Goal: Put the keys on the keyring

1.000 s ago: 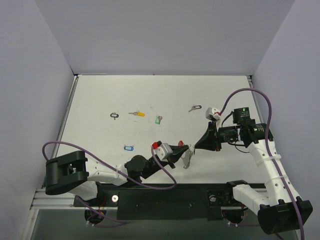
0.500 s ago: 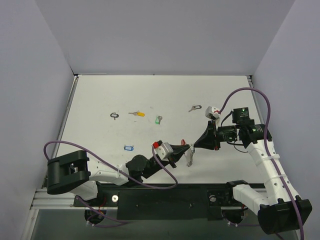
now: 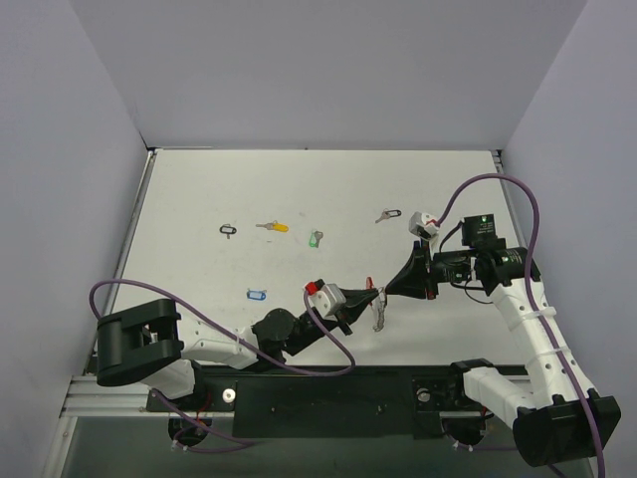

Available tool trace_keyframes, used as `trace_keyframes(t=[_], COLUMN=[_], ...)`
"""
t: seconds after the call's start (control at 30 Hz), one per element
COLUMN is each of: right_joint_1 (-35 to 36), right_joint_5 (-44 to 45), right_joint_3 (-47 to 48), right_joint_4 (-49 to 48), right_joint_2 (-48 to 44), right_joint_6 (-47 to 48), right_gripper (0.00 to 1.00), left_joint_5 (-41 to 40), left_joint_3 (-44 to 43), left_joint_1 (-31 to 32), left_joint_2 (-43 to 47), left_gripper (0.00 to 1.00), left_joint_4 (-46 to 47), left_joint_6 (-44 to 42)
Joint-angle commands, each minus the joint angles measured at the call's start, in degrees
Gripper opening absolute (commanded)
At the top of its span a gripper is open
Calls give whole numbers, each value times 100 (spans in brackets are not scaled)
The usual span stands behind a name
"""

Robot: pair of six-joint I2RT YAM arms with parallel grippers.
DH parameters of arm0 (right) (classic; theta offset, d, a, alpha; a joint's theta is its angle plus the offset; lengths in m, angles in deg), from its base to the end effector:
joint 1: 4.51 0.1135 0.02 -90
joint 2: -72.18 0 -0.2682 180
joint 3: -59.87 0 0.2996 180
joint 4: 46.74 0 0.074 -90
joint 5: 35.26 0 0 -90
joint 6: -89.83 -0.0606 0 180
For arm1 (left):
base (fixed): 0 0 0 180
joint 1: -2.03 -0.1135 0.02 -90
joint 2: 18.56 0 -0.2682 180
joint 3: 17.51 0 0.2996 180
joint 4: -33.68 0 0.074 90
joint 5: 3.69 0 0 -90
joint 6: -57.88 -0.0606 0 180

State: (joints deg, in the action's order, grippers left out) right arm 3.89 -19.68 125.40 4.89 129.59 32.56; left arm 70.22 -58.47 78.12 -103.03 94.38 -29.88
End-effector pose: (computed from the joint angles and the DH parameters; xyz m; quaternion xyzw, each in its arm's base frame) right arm 0.2265 0.0925 0.3196 -0.4805 0.6013 0.4769 0.4244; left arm 0.0975 -0.3238 0.2133 0.2630 0.5374 -0.4389 0.6703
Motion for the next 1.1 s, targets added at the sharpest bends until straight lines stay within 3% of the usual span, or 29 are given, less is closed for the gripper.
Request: trace_keyframes(t=[0.0,1.07], right_joint_1=[65,74], right_joint_5=[-205,366], right_joint_3=[-36,-274], right_joint_4=[-122,-1081], right_joint_2=[-54,-19], right_joint_6=[-82,-1181], right_gripper=[0,0], left_joint_5=[1,-78], left_joint_3=[-267,111], left_joint_1=[37,37], left_joint_2=[18,176], left_gripper=[0,0], left_joint_4=[501,1116], left_joint_6=[57,593])
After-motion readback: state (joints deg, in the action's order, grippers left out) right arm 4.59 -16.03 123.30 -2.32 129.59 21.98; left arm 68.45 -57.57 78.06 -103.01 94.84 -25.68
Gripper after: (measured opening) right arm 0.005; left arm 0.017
